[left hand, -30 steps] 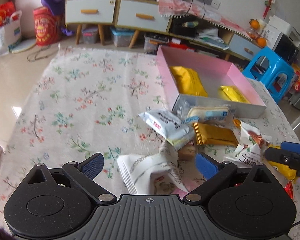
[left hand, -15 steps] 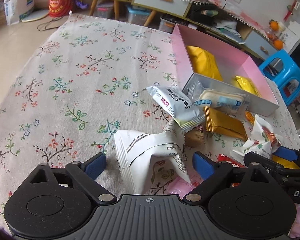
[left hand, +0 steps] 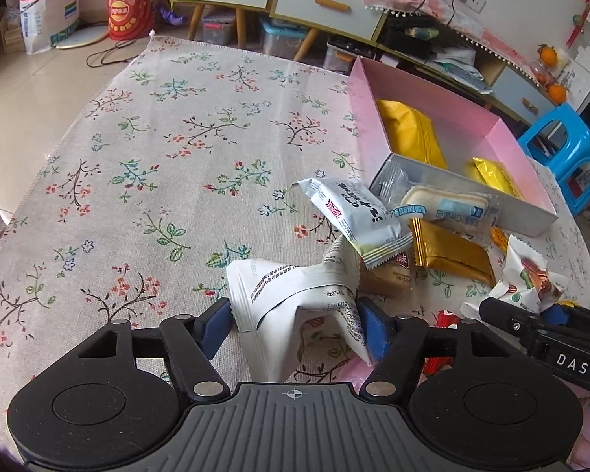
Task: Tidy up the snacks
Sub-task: 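Grasp the white paper-wrapped snack with the left tool while the right tool grasps the white nut-print bag, then carry both white snacks into the pink box and open both tools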
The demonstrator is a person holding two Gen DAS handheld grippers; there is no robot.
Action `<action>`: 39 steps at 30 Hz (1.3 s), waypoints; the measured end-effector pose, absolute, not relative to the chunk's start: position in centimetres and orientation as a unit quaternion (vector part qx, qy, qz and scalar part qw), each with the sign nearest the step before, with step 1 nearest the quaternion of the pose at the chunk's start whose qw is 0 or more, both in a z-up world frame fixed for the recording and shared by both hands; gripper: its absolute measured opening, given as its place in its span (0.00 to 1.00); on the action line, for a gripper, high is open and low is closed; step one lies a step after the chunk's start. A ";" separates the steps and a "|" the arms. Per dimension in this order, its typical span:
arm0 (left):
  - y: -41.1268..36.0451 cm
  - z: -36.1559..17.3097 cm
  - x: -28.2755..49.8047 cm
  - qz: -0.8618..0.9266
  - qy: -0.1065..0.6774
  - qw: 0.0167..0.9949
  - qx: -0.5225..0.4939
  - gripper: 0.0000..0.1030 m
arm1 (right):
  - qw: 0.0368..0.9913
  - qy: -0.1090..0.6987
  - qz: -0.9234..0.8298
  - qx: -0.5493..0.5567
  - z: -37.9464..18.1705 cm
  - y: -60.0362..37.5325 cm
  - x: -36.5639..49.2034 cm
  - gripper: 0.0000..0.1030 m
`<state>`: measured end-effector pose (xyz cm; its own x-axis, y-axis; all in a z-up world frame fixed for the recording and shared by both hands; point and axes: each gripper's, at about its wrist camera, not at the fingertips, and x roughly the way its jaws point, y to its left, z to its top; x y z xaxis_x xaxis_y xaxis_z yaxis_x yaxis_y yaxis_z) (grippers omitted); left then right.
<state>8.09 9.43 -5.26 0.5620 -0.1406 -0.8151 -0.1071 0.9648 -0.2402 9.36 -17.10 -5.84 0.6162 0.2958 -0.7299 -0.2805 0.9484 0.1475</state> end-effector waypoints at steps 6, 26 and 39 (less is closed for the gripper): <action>9.3 -4.7 8.0 -0.015 0.462 0.878 -0.125 0.55 | 0.895 0.412 0.173 0.006 -5.7 -16.7 9.3 0.42; 9.5 -3.1 7.9 -0.020 0.443 0.886 -0.136 0.47 | 0.902 0.394 0.176 0.033 -3.0 -17.6 9.6 0.42; 8.0 -0.3 7.8 -0.047 0.414 0.898 -0.139 0.47 | 0.914 0.368 0.162 0.060 -1.1 -19.7 11.3 0.42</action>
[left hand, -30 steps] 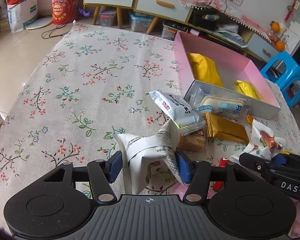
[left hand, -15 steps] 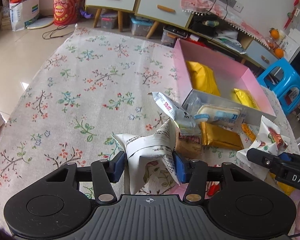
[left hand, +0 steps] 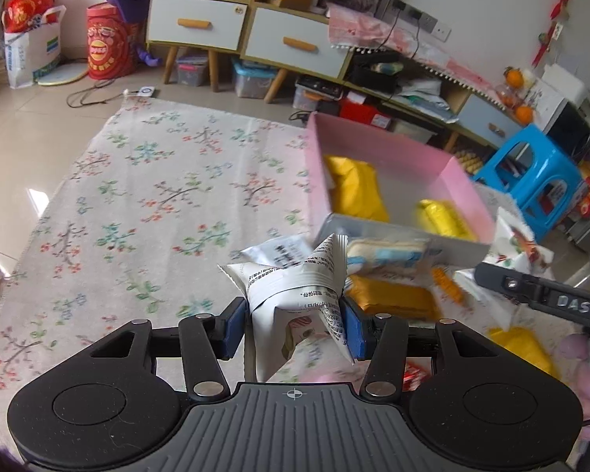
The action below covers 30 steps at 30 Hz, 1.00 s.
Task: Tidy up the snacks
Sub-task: 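Carry both white snacks into the pink box and open both tools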
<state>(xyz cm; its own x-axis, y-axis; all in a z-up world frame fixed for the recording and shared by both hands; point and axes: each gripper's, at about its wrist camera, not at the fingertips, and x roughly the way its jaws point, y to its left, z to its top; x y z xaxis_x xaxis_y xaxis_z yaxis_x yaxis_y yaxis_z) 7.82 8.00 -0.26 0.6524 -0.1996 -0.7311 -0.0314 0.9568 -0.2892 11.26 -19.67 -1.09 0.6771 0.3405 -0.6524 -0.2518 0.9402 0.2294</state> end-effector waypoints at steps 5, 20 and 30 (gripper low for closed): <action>5.9 1.3 8.7 -0.069 0.397 0.906 -0.129 0.47 | 0.918 0.357 0.158 0.073 -0.3 -20.7 12.3 0.42; -1.6 1.1 16.5 -0.130 0.370 0.914 -0.106 0.47 | 0.909 0.364 0.140 0.145 -0.8 -24.3 18.7 0.43; -4.2 -1.8 21.0 -0.133 0.376 0.914 -0.066 0.47 | 0.912 0.376 0.114 0.119 -1.8 -24.5 24.3 0.43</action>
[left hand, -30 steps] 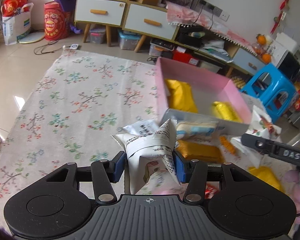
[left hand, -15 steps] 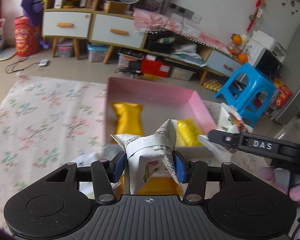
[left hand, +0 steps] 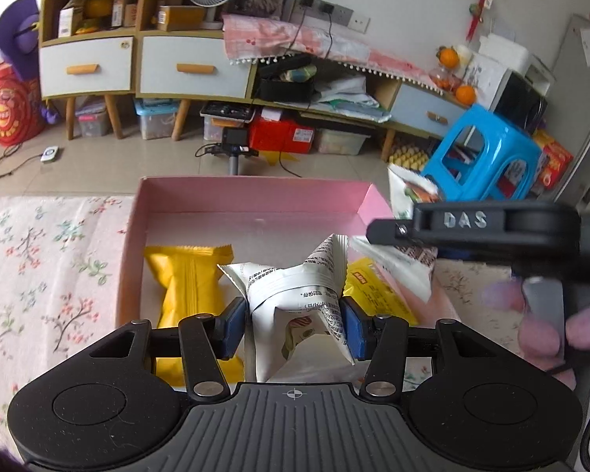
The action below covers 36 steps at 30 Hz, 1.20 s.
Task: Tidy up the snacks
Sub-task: 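Carry both white snacks into the pink box and open both tools, then withdraw both open tools from the box toward the remaining snacks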
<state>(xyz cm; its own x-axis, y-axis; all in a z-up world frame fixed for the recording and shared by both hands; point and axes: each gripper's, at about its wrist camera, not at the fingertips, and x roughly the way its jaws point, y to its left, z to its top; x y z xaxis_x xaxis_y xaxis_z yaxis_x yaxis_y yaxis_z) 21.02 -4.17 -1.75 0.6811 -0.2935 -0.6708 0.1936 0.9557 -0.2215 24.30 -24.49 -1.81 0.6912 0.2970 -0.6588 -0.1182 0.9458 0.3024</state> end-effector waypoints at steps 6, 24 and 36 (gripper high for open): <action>-4.9 -2.7 21.9 -0.128 0.385 0.913 -0.040 0.48 | 0.913 0.383 0.116 0.083 -2.1 -23.5 26.1 0.43; -4.8 -2.8 21.9 -0.143 0.380 0.913 -0.024 0.73 | 0.927 0.357 0.109 0.037 -0.6 -22.6 26.3 0.66; -5.0 0.4 18.6 -0.171 0.354 0.919 -0.006 0.89 | 0.934 0.339 0.107 0.034 1.8 -23.6 23.2 0.79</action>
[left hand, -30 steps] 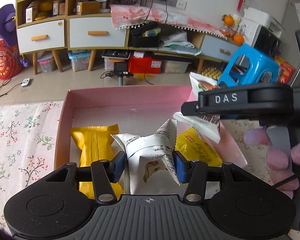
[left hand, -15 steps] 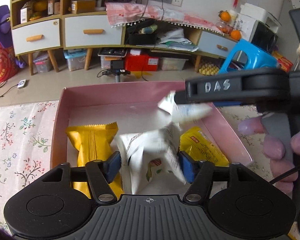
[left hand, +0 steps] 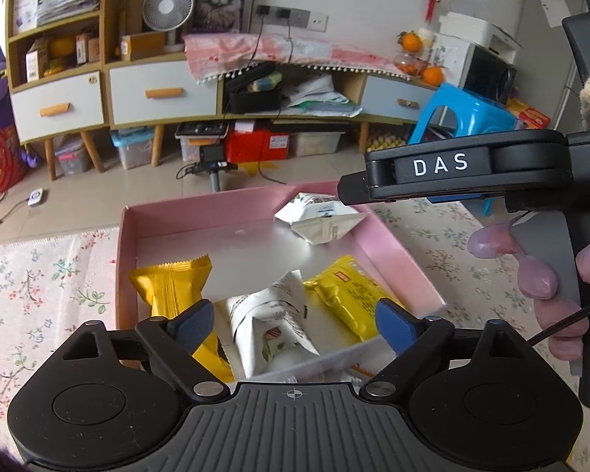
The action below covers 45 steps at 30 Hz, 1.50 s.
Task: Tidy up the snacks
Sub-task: 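Withdraw both open tools from the box toward the remaining snacks, then grasp the pink bar packet with the left tool while the right tool grasps the large yellow bag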
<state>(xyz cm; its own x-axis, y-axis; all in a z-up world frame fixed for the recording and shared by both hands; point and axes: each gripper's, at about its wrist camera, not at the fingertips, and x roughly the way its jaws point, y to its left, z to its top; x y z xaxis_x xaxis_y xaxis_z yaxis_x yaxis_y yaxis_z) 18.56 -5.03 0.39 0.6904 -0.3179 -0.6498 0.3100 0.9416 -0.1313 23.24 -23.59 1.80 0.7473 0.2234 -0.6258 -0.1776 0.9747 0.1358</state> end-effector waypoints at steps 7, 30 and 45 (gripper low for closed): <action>-4.7 1.5 16.1 -0.175 0.349 0.921 0.006 0.91 | 0.936 0.332 0.111 0.032 2.8 -24.4 20.4 0.81; 0.4 1.0 7.8 -0.113 0.370 0.921 0.045 0.96 | 0.929 0.349 0.116 0.041 1.4 -26.0 11.1 0.88; 3.3 -2.8 5.0 -0.064 0.444 0.893 -0.033 0.96 | 0.922 0.374 0.095 0.026 -2.2 -26.6 6.8 0.89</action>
<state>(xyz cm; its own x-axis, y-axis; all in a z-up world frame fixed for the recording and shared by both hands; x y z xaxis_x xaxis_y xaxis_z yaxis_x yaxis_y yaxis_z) 4.98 3.31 -2.81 0.5968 -0.1445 -0.7893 0.0858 0.9895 -0.1163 6.82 -26.56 -2.23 0.7016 0.1952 -0.6853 -0.1567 0.9805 0.1187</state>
